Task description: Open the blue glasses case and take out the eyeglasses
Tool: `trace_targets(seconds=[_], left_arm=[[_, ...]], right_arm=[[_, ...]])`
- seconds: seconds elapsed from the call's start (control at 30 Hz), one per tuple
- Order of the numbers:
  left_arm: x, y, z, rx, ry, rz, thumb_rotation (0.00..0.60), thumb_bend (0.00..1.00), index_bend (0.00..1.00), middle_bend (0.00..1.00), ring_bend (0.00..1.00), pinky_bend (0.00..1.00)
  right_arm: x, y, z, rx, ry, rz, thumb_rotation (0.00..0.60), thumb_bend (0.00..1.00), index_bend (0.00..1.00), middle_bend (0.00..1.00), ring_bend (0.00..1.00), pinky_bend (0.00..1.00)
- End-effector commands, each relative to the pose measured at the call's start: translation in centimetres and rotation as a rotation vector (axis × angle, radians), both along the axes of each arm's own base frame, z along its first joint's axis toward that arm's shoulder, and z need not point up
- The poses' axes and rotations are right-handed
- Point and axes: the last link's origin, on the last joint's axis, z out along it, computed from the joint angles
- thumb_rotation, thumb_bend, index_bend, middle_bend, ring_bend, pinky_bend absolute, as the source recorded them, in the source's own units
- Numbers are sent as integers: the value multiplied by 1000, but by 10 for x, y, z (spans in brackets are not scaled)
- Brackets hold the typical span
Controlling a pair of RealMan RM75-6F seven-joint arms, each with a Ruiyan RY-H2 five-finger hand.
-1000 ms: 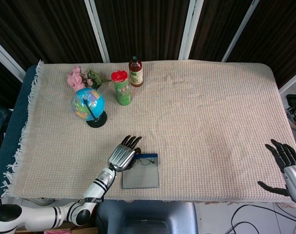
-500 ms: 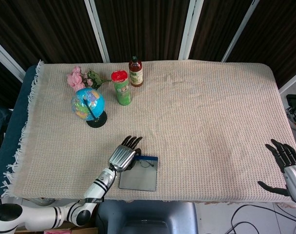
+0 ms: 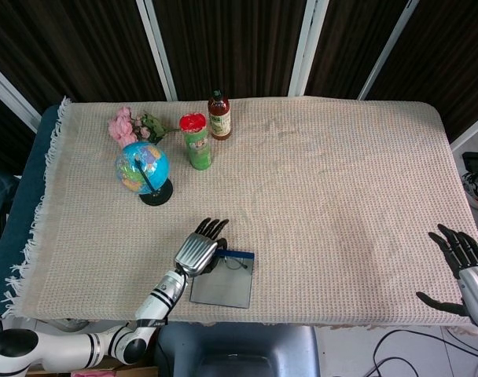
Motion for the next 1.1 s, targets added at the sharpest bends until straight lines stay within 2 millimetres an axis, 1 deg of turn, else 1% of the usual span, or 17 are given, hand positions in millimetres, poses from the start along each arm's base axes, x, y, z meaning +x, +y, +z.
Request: trace_targets(seconds=[0.03,0.23,0.47,0.87,0.93,1.1], left_arm=[[0,0,0,5,-10,-2,600,510,597,0,0,0],[1,0,1,18,-40,2,600,525,636,0,0,0],[-4,1,1,27,-55,19,600,527,650,2,0,0],[-5,2,2,68,-206,57,600,591,667,29,0,0],[-6,3,3,86,-247,69,600,594,667,32,0,0],[-10,4,2,100,-275,74,600,594,667,35,0,0]], right_arm=[[0,0,0,0,0,0,600,177,0,0,0,0],[0,0,0,1,0,1,600,177,0,0,0,0],[1,0,-1,1,1,2,600,177,0,0,0,0],[0,0,-1,0,2,2,600,177,0,0,0,0],[0,0,-1,0,2,2,600,177,0,0,0,0],[1,1,-1,-1,3,4,600,177,0,0,0,0]])
